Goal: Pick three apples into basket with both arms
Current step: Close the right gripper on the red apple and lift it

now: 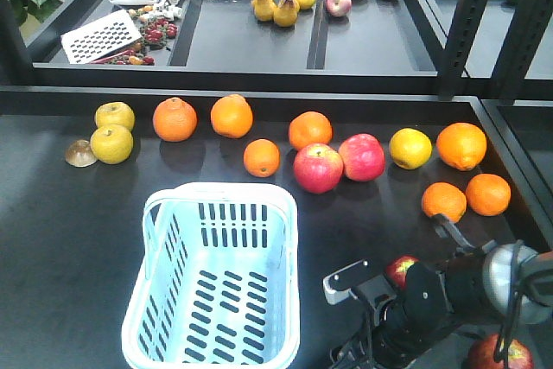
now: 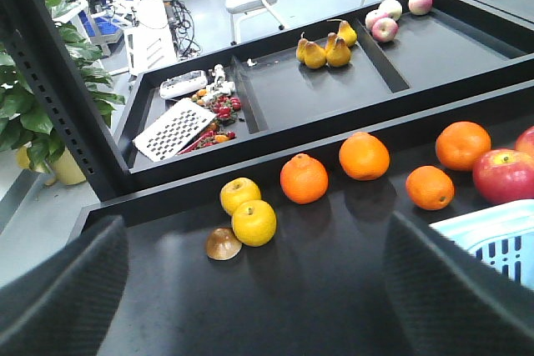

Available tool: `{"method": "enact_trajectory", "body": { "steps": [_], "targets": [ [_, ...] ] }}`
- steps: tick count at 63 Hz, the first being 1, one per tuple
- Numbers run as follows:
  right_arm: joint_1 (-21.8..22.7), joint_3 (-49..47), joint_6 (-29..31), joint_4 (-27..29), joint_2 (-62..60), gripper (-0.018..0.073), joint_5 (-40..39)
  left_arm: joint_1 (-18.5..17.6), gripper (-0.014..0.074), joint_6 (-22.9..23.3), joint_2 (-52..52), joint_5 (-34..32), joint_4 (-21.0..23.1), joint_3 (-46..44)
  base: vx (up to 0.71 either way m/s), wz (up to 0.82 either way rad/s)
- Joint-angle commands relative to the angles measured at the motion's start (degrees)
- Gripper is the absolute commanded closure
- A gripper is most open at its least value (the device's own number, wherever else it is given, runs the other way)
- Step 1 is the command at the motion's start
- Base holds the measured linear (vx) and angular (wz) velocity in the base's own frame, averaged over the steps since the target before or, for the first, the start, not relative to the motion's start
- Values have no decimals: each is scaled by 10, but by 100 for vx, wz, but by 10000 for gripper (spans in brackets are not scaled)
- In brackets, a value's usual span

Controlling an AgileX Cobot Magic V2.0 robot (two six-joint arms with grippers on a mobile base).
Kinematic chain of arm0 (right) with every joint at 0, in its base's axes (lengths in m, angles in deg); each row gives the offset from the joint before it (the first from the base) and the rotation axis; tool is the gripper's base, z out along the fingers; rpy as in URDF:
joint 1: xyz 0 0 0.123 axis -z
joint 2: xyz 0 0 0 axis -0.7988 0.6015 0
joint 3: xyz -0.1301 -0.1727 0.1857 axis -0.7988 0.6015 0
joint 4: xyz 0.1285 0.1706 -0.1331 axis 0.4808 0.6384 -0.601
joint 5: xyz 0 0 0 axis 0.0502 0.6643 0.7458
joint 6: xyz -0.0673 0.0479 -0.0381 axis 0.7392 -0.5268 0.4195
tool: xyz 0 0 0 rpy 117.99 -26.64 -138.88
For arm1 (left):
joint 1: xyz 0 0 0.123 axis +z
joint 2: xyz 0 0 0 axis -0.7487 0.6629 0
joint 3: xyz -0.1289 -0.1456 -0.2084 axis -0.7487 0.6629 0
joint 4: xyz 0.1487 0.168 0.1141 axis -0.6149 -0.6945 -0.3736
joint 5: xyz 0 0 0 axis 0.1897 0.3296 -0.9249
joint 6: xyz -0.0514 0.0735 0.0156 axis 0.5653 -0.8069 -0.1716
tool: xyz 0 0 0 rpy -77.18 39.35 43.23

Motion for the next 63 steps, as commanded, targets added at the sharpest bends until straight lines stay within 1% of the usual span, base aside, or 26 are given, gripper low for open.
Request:
{"method": "enact_trajectory", "body": {
  "steps": [1, 8, 19, 27, 37, 46, 54, 63],
  "targets": [
    [0, -9, 2, -1, -13, -36, -4, -2, 11, 7, 6, -31, -16, -16, 0, 0],
    [0, -9, 2, -1, -15, -6, -6, -2, 11, 7, 6, -31, -16, -16, 0, 0],
    [0, -9, -3, -1, -15, 111, -5, -2, 11, 7, 6, -31, -16, -16, 0, 0],
    [0, -9, -3, -1, -15, 159, -5, -2, 11, 7, 6, -31, -16, -16, 0, 0],
    [0, -9, -3, -1, -35, 165, 2, -2, 11, 7, 6, -31, -16, -16, 0, 0],
    [0, -9, -4, -1, -82, 165, 17, -2, 11, 7, 6, -31, -16, -16, 0, 0],
    [0, -9, -13, -5, -141, 165, 51, -2, 11, 7, 6, -31, -16, -16, 0, 0],
    [0, -9, -27, -16, -216, 165, 110, -2, 11, 7, 6, -31, -16, -16, 0, 0]
  ]
}}
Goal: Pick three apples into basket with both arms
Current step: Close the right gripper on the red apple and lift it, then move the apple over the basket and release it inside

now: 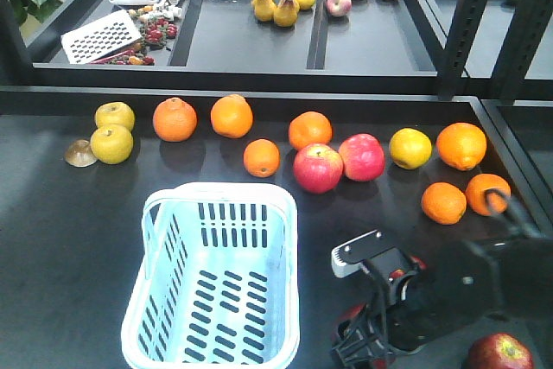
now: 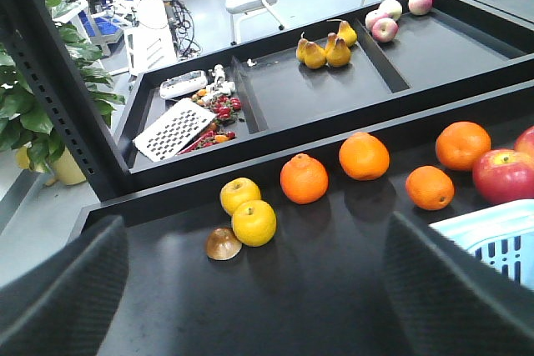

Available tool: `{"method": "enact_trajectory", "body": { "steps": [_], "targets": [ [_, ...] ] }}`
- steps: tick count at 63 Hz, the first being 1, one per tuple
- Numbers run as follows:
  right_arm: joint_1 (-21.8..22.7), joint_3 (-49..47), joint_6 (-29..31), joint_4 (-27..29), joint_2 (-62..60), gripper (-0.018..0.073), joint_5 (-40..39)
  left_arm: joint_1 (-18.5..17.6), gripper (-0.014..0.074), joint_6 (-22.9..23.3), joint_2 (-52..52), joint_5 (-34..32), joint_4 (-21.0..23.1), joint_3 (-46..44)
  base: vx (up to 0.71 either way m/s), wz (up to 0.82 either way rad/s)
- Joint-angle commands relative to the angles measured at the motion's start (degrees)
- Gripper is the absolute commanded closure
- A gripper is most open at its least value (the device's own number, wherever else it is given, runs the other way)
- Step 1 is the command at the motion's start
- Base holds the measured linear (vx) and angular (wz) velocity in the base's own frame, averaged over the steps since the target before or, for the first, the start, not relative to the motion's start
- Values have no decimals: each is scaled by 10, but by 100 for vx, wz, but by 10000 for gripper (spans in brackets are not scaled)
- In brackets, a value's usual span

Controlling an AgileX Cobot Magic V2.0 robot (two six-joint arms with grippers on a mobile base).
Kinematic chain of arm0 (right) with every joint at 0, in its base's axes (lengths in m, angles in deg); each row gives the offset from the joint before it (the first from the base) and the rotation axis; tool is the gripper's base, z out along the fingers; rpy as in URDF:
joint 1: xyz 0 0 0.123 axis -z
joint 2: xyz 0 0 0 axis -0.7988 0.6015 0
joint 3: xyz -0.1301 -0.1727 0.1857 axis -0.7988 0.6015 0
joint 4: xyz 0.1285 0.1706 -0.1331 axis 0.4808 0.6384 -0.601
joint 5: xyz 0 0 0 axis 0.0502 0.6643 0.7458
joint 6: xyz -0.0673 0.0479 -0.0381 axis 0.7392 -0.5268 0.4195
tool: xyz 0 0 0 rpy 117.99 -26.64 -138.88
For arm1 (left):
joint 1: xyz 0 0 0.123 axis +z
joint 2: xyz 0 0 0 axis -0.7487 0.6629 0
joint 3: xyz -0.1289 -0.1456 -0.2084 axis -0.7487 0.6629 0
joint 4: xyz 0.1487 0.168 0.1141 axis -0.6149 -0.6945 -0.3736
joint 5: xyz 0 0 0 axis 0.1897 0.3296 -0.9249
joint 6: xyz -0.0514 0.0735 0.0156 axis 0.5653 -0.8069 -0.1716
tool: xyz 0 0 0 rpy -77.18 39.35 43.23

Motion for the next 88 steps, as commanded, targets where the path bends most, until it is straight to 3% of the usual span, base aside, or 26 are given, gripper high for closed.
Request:
{"method": "enact_trajectory", "body": {
  "steps": [1, 13, 25, 47, 55, 70, 88],
  "targets": [
    [0, -9, -10, -9, -71, 165, 38, -2, 11, 7, 6, -31, -16, -16, 0, 0],
    [0, -9, -31, -1, -190, 165, 109, -2, 11, 7, 6, -31, -16, -16, 0, 0],
    [0, -9, -20, 96, -289, 165, 66, -2, 11, 7, 6, -31, -16, -16, 0, 0],
    [0, -11, 249, 360, -251, 165, 23, -2, 11, 7, 6, -31, -16, -16, 0, 0],
    [0, -38, 329, 418, -202, 165, 34, -2, 11, 7, 6, -31, -16, -16, 0, 0],
    [-10, -128, 341, 406, -110, 165, 81, -2, 11, 7, 6, -31, -16, -16, 0, 0],
    [-103, -188, 299, 302, -32, 144, -11, -2, 11, 7, 6, -31, -16, -16, 0, 0]
  ]
}}
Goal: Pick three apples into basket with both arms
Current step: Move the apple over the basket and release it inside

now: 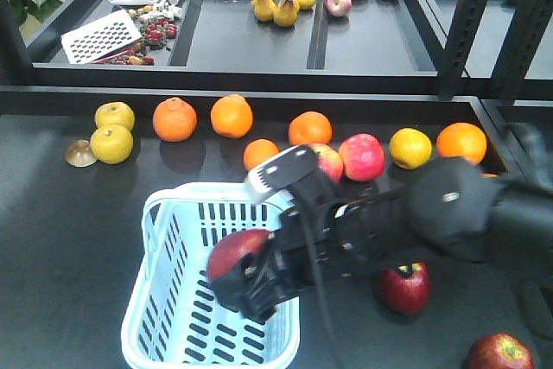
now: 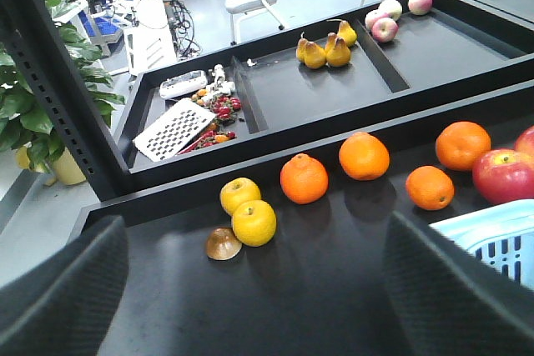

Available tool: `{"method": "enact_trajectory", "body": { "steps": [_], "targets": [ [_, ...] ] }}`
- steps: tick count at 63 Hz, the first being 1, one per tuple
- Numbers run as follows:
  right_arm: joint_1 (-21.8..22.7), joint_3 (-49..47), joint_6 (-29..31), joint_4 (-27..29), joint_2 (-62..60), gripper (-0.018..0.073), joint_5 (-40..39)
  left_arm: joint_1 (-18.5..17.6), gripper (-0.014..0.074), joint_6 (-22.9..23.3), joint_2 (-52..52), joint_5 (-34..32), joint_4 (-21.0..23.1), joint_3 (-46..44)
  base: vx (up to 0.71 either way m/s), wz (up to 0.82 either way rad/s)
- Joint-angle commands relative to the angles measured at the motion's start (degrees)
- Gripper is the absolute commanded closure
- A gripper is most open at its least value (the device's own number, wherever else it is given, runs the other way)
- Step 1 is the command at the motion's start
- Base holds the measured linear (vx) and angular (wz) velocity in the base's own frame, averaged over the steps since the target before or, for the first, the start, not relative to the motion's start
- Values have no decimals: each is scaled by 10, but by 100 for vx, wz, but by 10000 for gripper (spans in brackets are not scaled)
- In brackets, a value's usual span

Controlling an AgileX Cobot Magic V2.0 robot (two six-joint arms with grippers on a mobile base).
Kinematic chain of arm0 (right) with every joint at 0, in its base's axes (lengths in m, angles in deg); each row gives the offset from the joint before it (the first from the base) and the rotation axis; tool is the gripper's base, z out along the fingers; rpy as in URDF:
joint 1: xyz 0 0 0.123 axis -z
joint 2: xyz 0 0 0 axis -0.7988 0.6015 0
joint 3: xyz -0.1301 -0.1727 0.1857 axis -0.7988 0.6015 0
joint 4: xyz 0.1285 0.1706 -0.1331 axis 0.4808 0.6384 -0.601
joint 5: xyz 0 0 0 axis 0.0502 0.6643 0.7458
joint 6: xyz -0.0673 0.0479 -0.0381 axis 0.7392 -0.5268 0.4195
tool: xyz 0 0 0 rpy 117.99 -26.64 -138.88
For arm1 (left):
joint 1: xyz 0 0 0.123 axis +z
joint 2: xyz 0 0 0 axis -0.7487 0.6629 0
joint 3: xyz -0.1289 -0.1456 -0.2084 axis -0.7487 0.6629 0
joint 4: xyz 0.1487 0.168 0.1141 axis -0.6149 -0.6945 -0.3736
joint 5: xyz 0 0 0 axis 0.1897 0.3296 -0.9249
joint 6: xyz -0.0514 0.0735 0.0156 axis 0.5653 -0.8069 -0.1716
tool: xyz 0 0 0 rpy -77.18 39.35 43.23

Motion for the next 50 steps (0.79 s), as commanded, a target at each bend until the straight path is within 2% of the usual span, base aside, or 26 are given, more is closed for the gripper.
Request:
{"method": "enact_trajectory", "body": {
  "steps": [1, 24, 33, 43, 50],
  "targets": [
    [-15, -28, -10, -19, -2, 139, -52, -2, 11, 7, 6, -31, -16, -16, 0, 0],
    [-15, -32, -9, -31, 15, -88, -64, -2, 11, 7, 6, -31, -16, -16, 0, 0],
    [-15, -32, -10, -31, 15, -104, -59, -2, 11, 7, 6, -31, -16, -16, 0, 0],
    [-8, -32, -27, -36, 6, -91, -19, -2, 11, 7, 6, -31, -16, -16, 0, 0],
    [10, -32, -75, -85, -18, -85, 20, -2, 11, 7, 6, -31, -16, -16, 0, 0]
  ]
}}
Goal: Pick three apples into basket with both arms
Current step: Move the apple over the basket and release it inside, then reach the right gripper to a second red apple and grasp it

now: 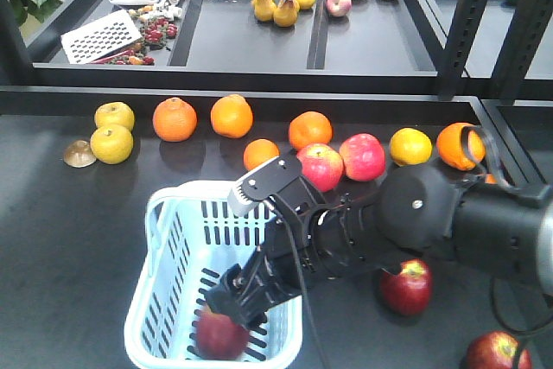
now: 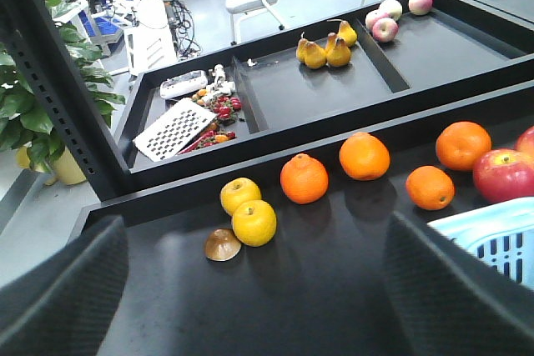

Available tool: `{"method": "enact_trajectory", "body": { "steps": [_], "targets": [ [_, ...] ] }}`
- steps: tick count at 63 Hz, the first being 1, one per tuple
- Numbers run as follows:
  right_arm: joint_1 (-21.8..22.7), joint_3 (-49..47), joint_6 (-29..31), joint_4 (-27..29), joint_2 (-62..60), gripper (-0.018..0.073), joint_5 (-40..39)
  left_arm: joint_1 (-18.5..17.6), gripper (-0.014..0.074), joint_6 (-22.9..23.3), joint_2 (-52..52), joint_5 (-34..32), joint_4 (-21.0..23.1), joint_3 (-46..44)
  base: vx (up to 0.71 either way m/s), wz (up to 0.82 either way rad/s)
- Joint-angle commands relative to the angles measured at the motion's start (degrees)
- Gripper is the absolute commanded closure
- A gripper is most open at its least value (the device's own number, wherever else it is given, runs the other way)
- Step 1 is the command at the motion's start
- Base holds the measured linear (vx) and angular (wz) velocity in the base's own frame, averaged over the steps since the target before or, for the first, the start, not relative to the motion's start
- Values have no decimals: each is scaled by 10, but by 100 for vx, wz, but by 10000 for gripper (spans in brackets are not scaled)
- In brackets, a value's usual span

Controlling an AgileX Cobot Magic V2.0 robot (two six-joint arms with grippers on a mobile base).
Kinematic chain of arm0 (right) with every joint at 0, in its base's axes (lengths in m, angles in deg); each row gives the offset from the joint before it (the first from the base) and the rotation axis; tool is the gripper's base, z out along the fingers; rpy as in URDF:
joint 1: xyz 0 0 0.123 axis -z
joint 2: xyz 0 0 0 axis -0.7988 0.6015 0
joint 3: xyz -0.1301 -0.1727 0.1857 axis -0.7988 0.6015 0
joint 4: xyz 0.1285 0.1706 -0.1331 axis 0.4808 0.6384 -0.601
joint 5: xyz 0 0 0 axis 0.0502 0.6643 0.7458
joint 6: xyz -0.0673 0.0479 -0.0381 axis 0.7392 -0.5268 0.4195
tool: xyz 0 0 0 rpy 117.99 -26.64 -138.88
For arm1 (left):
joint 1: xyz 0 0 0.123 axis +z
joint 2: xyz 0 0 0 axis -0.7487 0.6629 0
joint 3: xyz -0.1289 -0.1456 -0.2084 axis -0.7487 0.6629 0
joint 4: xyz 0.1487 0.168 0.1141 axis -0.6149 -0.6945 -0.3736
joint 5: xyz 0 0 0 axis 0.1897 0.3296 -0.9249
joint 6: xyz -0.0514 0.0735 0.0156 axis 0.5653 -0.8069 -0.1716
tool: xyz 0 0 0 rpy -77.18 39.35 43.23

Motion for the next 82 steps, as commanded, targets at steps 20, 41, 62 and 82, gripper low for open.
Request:
{"method": "enact_trajectory", "body": {
  "steps": [20, 41, 62, 82],
  "targets": [
    [150, -18, -250, -311, -99, -71, 119, -2, 11, 7, 6, -31, -16, -16, 0, 0],
    [274, -18, -275, -349, -21, -60, 60, -2, 11, 7, 6, -31, -16, -16, 0, 0],
    [290, -18, -266, -324, 90, -48, 22, -2, 11, 7, 6, -31, -16, -16, 0, 0],
    [290, -18, -266, -313, 152, -36, -32, -2, 11, 7, 6, -31, -16, -16, 0, 0]
  ]
}}
